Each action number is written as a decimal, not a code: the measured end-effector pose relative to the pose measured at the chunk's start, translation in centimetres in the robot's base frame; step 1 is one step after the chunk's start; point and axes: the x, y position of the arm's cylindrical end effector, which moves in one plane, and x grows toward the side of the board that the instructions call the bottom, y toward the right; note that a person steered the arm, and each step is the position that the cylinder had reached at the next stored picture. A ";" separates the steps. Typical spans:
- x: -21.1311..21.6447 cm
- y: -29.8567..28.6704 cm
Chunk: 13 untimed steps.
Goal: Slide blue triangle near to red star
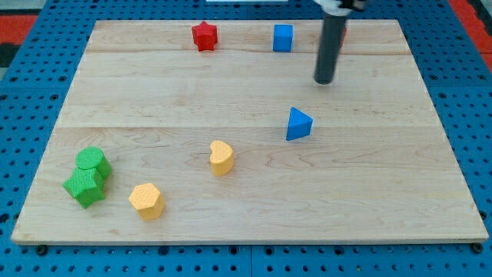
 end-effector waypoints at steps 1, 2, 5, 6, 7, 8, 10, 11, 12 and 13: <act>4.8 0.3; 9.8 -1.5; 4.4 -10.6; 7.1 -9.3; 6.4 -5.8; 4.1 -5.3; 2.2 -9.1; 0.7 -8.1; 0.3 -9.4; 0.4 -13.5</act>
